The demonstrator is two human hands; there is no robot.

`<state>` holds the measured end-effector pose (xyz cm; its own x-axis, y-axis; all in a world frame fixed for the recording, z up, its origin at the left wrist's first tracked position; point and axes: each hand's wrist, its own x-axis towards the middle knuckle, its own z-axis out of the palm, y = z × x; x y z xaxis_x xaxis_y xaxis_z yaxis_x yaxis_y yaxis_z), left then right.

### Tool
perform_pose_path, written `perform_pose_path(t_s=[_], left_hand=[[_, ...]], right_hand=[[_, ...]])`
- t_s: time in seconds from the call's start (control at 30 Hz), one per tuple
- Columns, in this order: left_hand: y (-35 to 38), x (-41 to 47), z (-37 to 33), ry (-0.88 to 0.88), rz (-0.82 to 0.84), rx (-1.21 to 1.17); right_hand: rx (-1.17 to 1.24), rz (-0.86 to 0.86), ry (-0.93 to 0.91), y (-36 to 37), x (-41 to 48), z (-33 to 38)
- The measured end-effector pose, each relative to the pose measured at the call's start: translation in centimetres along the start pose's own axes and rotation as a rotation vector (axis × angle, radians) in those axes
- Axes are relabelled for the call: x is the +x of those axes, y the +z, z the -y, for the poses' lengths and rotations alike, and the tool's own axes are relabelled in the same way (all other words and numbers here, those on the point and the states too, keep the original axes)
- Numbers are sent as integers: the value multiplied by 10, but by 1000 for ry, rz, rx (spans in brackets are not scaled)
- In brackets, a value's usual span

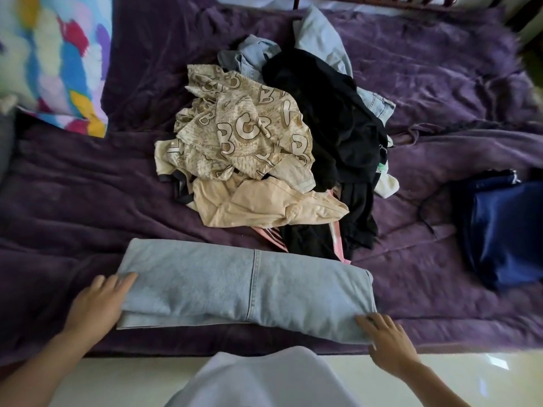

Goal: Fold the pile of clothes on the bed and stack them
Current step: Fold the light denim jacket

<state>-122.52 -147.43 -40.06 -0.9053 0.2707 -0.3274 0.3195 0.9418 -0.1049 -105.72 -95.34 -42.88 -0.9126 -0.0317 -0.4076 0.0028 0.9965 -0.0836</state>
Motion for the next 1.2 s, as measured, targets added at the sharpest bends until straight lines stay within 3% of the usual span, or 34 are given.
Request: perform_pose_path(t_s=[0.03, 0.1, 0.2, 0.3, 0.47, 0.53, 0.63, 0.73, 0.83, 0.9, 0.97, 1.03, 1.07, 1.2], left_hand=[[-5, 2, -2, -35, 77, 33], [-11, 8, -5, -52, 159, 119], [-23, 15, -15, -22, 301, 215], [-20, 13, -17, -27, 289, 233], [-26, 5, -37, -75, 352, 355], [-34, 5, -55, -79, 322, 326], [-37, 5, -93, -8, 297, 59], [-31, 12, -129, 146, 308, -123], [-14, 12, -147, 171, 412, -105], [-1, 10, -155, 155, 439, -115], [10, 9, -159, 195, 306, -111], [11, 8, -162, 175, 302, -117], [9, 5, -163, 169, 367, -125], [18, 2, -170, 52, 339, -81]], right_hand=[[30, -20, 40, -1, 2, 2], [434, 65, 373, -5, 10, 6], [1011, -106, 843, -13, 29, 8], [1250, 4, 986, -8, 43, 10], [1437, 230, 1126, -10, 47, 1], [1542, 298, 1127, -16, 44, -4], [1667, 299, 1068, -26, 44, -5], [1636, 176, 1026, -42, 44, -1], [1564, 14, 979, -73, 47, 5], [1492, -97, 881, -103, 52, 15], [1417, -191, 759, -138, 59, 38], [1352, -251, 620, -169, 69, 70], [1307, -261, 539, -182, 74, 91], [1106, -203, 240, -213, 91, 186]])
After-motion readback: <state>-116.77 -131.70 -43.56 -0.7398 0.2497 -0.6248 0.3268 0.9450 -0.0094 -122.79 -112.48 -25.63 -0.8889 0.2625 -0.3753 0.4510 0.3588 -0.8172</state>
